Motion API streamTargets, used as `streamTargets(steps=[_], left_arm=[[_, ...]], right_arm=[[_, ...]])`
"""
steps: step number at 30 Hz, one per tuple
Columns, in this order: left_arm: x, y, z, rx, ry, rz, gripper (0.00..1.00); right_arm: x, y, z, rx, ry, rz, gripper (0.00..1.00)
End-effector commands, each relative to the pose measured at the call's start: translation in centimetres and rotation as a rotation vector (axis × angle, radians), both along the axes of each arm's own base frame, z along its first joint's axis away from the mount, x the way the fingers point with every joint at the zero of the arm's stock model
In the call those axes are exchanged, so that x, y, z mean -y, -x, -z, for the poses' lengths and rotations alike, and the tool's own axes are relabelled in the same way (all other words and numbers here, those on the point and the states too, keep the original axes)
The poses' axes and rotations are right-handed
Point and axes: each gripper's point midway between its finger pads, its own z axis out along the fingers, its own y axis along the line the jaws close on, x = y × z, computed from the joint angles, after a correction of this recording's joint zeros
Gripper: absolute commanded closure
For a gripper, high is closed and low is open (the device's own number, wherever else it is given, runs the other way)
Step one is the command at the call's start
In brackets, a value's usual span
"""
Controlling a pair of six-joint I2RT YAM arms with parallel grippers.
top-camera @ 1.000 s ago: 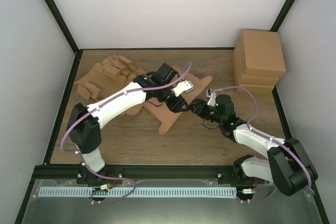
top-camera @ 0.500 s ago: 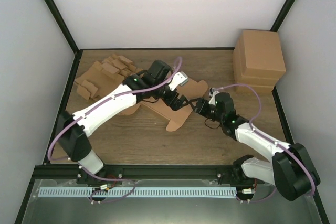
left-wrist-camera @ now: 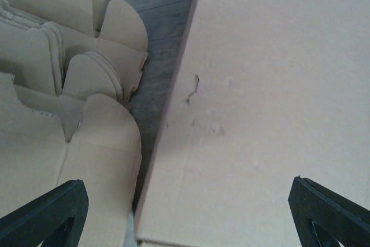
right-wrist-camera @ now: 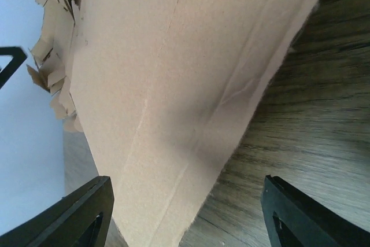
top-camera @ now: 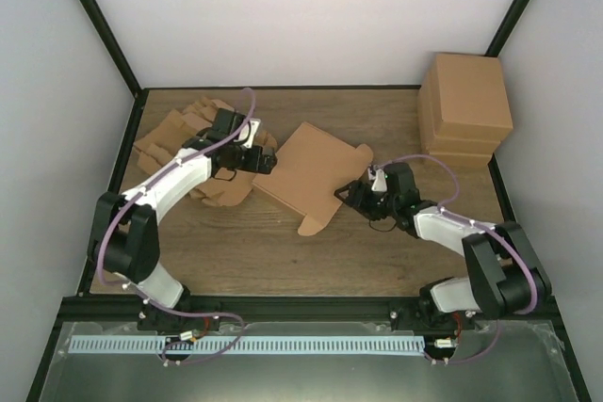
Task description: Fold the paper box
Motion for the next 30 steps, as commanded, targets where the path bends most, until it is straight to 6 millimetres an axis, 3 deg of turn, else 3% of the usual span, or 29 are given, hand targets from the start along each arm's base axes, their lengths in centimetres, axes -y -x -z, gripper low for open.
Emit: streamTargets(steps=[1, 8, 15, 17, 21, 27, 30], left_arm=[[1.0, -2.8, 0.3, 0.02, 0.157, -0.012, 0.05], [0.0, -6.1, 2.6, -0.047, 0.224, -0.017, 0.23], [1.4, -6.6, 5.4, -0.124, 0.267, 0.023, 0.36], [2.3, -6.3, 5.8, -0.147, 0.306, 0.059, 0.4], [4.9, -5.4, 6.6, -0.192, 0.354, 0.15, 0.49], [10.5, -4.2, 7.4, -0.23, 0.364, 0.304, 0.52], [12.3, -4.6, 7.3, -0.222, 0.365, 0.352, 0.52]], right_arm=[[-1.8, -0.9, -1.5, 0.041, -0.112, -0.073, 0.28], [-2.2, -1.4, -0.6, 0.009, -0.137, -0.073, 0.41], [-2.0, -0.7, 0.9, -0.031, -0.125, -0.073, 0.66], [-1.9, 0.0, 1.0, -0.029, -0.13, -0.082, 0.71], [-1.9, 2.2, 1.1, -0.034, -0.122, -0.115, 0.72], [-2.1, 6.3, 1.4, -0.056, -0.125, -0.139, 0.72], [-2.6, 7.8, 0.9, -0.057, -0.142, -0.153, 0.72]])
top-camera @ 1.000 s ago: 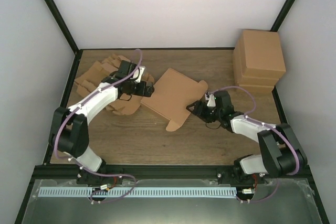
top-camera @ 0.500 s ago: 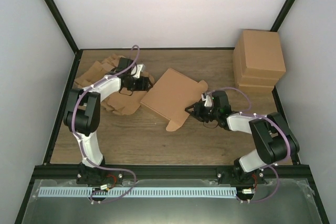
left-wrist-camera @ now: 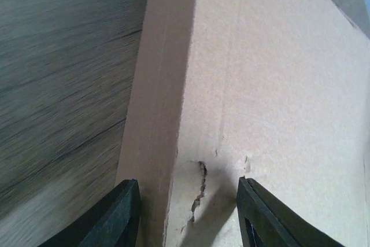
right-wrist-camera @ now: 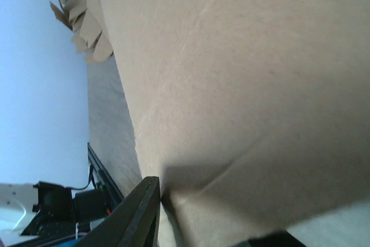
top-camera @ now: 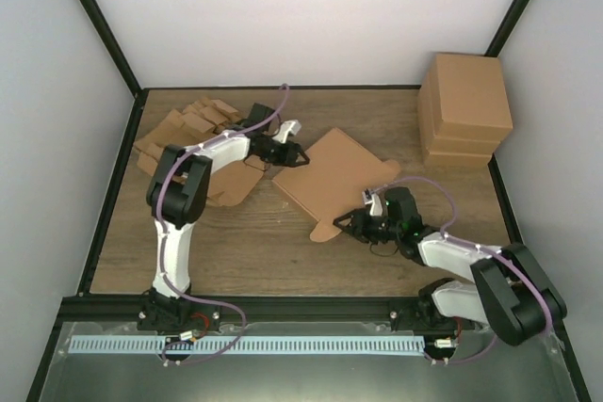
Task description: Fold the paper box
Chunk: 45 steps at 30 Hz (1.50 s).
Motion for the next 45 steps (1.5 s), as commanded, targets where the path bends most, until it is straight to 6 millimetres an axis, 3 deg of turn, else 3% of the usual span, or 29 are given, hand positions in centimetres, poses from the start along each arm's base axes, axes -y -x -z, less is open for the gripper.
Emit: streamTargets(steps=[1, 8, 13, 14, 19, 24, 27, 28, 29, 32, 35, 38, 40, 45], left_arm=[[3.4, 0.6, -0.1, 0.01, 0.041, 0.125, 0.52], [5.3, -0.2, 0.0, 0.032, 0.068, 0.2, 0.49], [4.8, -0.7, -0.8, 0.066, 0.025, 0.168, 0.37], [4.5, -0.7, -1.3, 0.083, 0.011, 0.153, 0.36], [2.1, -0.3, -4.6, 0.152, -0.076, 0.074, 0.27], [0.0, 1.9, -7.4, 0.166, -0.09, -0.013, 0.24], [-1.2, 4.3, -9.6, 0.184, -0.039, -0.074, 0.23], [-1.6, 5.0, -9.2, 0.169, -0.033, -0.092, 0.23], [-1.9, 5.9, -10.5, 0.184, -0.005, -0.113, 0.22], [-2.4, 8.7, -11.6, 0.186, 0.06, -0.154, 0.22], [-2.7, 11.0, -11.9, 0.191, 0.109, -0.194, 0.16], [-3.3, 12.2, -11.5, 0.191, 0.143, -0.239, 0.13], [-3.4, 12.9, -10.8, 0.169, 0.17, -0.264, 0.13], [-2.5, 14.9, -7.7, 0.092, 0.212, -0.257, 0.18]], right_arm=[[-0.7, 2.0, -0.6, -0.014, -0.019, -0.016, 0.72], [-3.9, 5.0, -1.5, -0.034, -0.031, -0.079, 0.7], [-7.1, 7.4, -1.5, -0.059, -0.018, -0.182, 0.39], [-7.3, 7.7, -1.5, -0.068, -0.011, -0.193, 0.37], [-6.2, 8.4, -2.9, -0.037, 0.021, -0.201, 0.29], [-4.2, 8.2, -5.4, 0.062, 0.11, -0.207, 0.29], [-2.0, 6.4, -7.2, 0.136, 0.153, -0.167, 0.29], [-1.1, 5.3, -7.9, 0.165, 0.163, -0.147, 0.29], [-0.3, 4.2, -8.5, 0.191, 0.169, -0.132, 0.3], [2.2, 0.0, -10.1, 0.26, 0.212, -0.081, 0.29], [4.7, -4.9, -10.1, 0.286, 0.29, -0.005, 0.26], [7.6, -9.8, -9.9, 0.303, 0.326, 0.082, 0.17], [9.9, -12.6, -8.7, 0.286, 0.382, 0.151, 0.12], [13.0, -17.1, -7.5, 0.317, 0.478, 0.249, 0.09]])
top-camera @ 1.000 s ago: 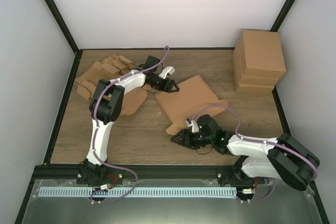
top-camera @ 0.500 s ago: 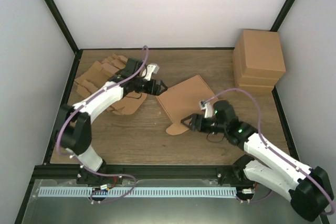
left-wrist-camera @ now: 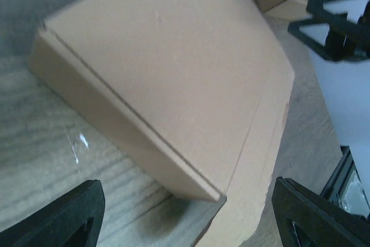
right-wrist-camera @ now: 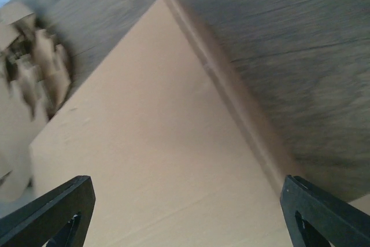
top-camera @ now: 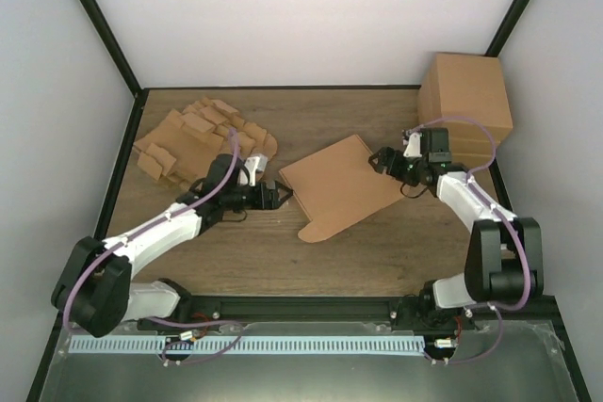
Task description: Fold the paper box
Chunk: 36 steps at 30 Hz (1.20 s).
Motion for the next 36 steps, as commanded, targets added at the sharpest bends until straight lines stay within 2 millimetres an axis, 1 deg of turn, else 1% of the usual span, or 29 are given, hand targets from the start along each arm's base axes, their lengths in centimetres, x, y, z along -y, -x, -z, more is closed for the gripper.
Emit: streamTargets(steps=[1, 4, 6, 8, 10, 12, 15, 18, 21, 23, 25, 26, 29, 32, 34, 35, 36], left_arm=[[1.4, 0.5, 0.7, -0.013, 0.091, -0.021, 0.19], [1.5, 0.8, 1.6, -0.03, 0.119, -0.026, 0.21], [1.5, 0.7, 2.1, -0.037, 0.117, -0.031, 0.21], [1.6, 0.7, 2.6, -0.044, 0.109, -0.029, 0.21], [1.7, 0.6, 3.0, -0.051, 0.108, -0.024, 0.22], [1.8, 0.6, 3.3, -0.055, 0.106, -0.016, 0.22], [1.8, 0.0, 3.2, -0.049, 0.093, -0.02, 0.25], [1.0, -0.7, 3.4, -0.071, 0.082, -0.025, 0.26], [-0.4, -1.2, 3.4, -0.071, 0.056, -0.035, 0.26], [-1.1, -1.2, 3.5, -0.07, 0.036, -0.035, 0.26], [-1.5, -0.8, 4.2, -0.091, 0.009, -0.017, 0.26], [-1.6, -0.4, 4.6, -0.101, -0.009, -0.007, 0.28], [-2.6, 0.2, 4.9, -0.101, -0.056, -0.019, 0.3], [-3.9, 0.5, 4.0, -0.075, -0.101, -0.061, 0.31], [-4.2, 0.9, 2.9, -0.053, -0.103, -0.063, 0.32], [-4.1, 1.2, 2.5, -0.049, -0.089, -0.05, 0.38], [-3.7, 1.6, 2.0, -0.047, -0.064, -0.025, 0.47]], right_arm=[[2.3, -4.5, -1.2, 0.128, 0.125, 0.043, 0.09], [3.0, -6.4, 0.1, 0.117, 0.177, 0.062, 0.08], [2.9, -6.9, 1.2, 0.092, 0.181, 0.054, 0.09], [1.8, -6.8, 2.4, 0.061, 0.13, 0.008, 0.11], [0.6, -5.9, 3.0, 0.039, 0.059, -0.04, 0.14], [-0.7, -4.4, 3.3, 0.017, -0.015, -0.083, 0.18], [-2.8, -1.3, 3.4, -0.014, -0.114, -0.153, 0.23], [-4.8, 2.2, 4.0, -0.047, -0.14, -0.202, 0.26], [-6.9, 5.8, 4.6, -0.074, -0.16, -0.246, 0.26], [-8.2, 8.0, 4.7, -0.082, -0.182, -0.283, 0.26], [-8.3, 9.2, 4.6, -0.081, -0.198, -0.281, 0.25], [-7.9, 9.6, 4.4, -0.073, -0.19, -0.272, 0.23], [-6.8, 9.6, 3.9, -0.048, -0.114, -0.242, 0.16], [-6.1, 9.4, 2.3, -0.001, -0.058, -0.234, 0.16], [-5.9, 9.3, 1.0, 0.033, -0.05, -0.231, 0.19], [-6.0, 9.5, 0.3, 0.053, -0.055, -0.239, 0.22], [-6.1, 9.6, -0.3, 0.068, -0.067, -0.25, 0.27]])
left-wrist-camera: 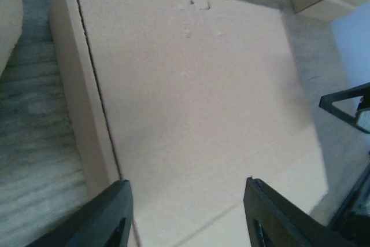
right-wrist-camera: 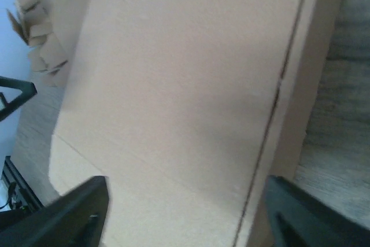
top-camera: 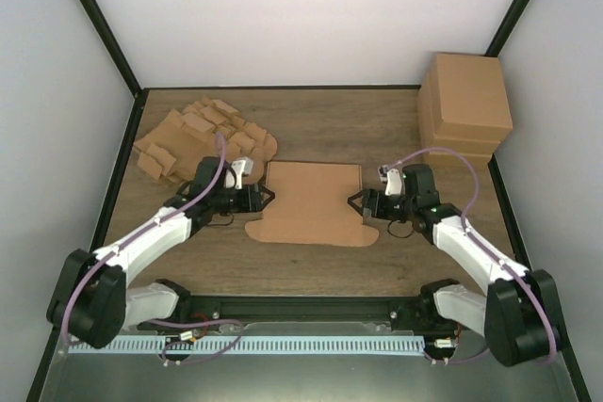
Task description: Fold the paper box
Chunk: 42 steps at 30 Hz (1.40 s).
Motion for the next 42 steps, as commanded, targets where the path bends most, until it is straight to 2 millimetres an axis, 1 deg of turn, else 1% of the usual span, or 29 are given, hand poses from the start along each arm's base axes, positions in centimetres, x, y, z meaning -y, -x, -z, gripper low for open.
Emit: streamTargets(steps=[1, 2, 4, 6, 8, 9, 11, 14, 19, 20, 22, 23, 25, 27, 29, 31, 34, 35, 36, 37, 38, 40, 42], left_arm=[[0.4, 1.6, -1.6, 0.01, 0.034, 0.068, 0.56], [1.1, 2.1, -1.8, -0.004, 0.073, 0.1, 0.66], [2.3, 2.9, -1.9, -0.037, 0.142, 0.169, 0.83], [2.9, 3.2, -1.4, -0.072, 0.167, 0.204, 0.95], [2.9, 3.2, -0.6, -0.084, 0.155, 0.207, 0.96], [2.9, 3.1, -0.3, -0.089, 0.149, 0.209, 0.96], [3.1, 3.2, 0.6, -0.112, 0.152, 0.221, 0.96], [3.3, 3.4, 2.2, -0.153, 0.157, 0.231, 0.96], [2.1, 3.6, 5.7, -0.196, 0.071, 0.187, 0.96], [2.0, 3.7, 6.2, -0.204, 0.067, 0.183, 0.96], [1.9, 4.0, 6.9, -0.222, 0.061, 0.182, 0.96], [1.9, 4.0, 7.0, -0.227, 0.061, 0.181, 0.96], [2.0, 3.8, 6.6, -0.223, 0.06, 0.182, 0.95], [2.1, 3.4, 5.4, -0.201, 0.061, 0.184, 0.91], [2.0, 2.8, 4.0, -0.165, 0.052, 0.172, 0.88], [1.9, 2.3, 2.4, -0.129, 0.046, 0.161, 0.85], [1.4, 1.2, 0.7, -0.077, 0.024, 0.115, 0.75], [1.1, 0.8, 0.3, -0.058, 0.018, 0.096, 0.69], [0.8, 0.5, 0.1, -0.048, 0.015, 0.076, 0.61], [0.5, 0.0, 0.1, -0.041, 0.011, 0.054, 0.51], [0.1, -0.3, 0.0, -0.03, 0.006, 0.031, 0.45], [-0.8, -1.1, 0.5, -0.015, -0.015, -0.013, 0.35], [-1.3, -1.8, 1.0, -0.001, -0.029, -0.043, 0.31]], right_arm=[[-0.4, -0.1, -3.9, 0.098, -0.016, -0.034, 0.33], [-1.1, 0.4, -4.3, 0.104, -0.056, -0.072, 0.4], [-2.4, 1.4, -4.6, 0.081, -0.141, -0.147, 0.62], [-3.4, 2.3, -4.3, 0.039, -0.214, -0.206, 0.79], [-3.6, 2.3, -3.8, 0.02, -0.232, -0.212, 0.93], [-3.5, 2.2, -3.4, 0.014, -0.225, -0.206, 0.97], [-3.4, 1.8, -2.8, 0.009, -0.205, -0.199, 0.99], [-3.1, 1.4, -1.2, -0.029, -0.183, -0.183, 0.99], [-2.1, 1.5, 3.0, -0.109, -0.134, -0.151, 0.99], [-2.0, 1.5, 3.6, -0.121, -0.131, -0.147, 0.99], [-1.9, 1.5, 4.0, -0.131, -0.133, -0.146, 0.99], [-1.9, 1.5, 3.8, -0.128, -0.133, -0.147, 0.99], [-1.9, 1.0, 2.9, -0.103, -0.131, -0.148, 0.99], [-1.8, 0.2, 1.4, -0.057, -0.122, -0.141, 0.98], [-1.5, -0.9, -0.2, -0.007, -0.112, -0.131, 0.96], [-1.1, -2.3, -1.6, 0.033, -0.107, -0.116, 0.9], [-0.5, -4.6, -2.4, 0.049, -0.108, -0.095, 0.85], [-0.2, -5.5, -2.6, 0.056, -0.103, -0.082, 0.79], [0.2, -6.5, -2.7, 0.066, -0.087, -0.063, 0.71], [0.6, -7.5, -2.7, 0.078, -0.062, -0.038, 0.6], [1.1, -8.6, -2.7, 0.09, -0.031, -0.007, 0.54], [2.0, -10.8, -2.8, 0.119, 0.027, 0.046, 0.47], [2.7, -12.7, -2.6, 0.129, 0.063, 0.091, 0.4]])
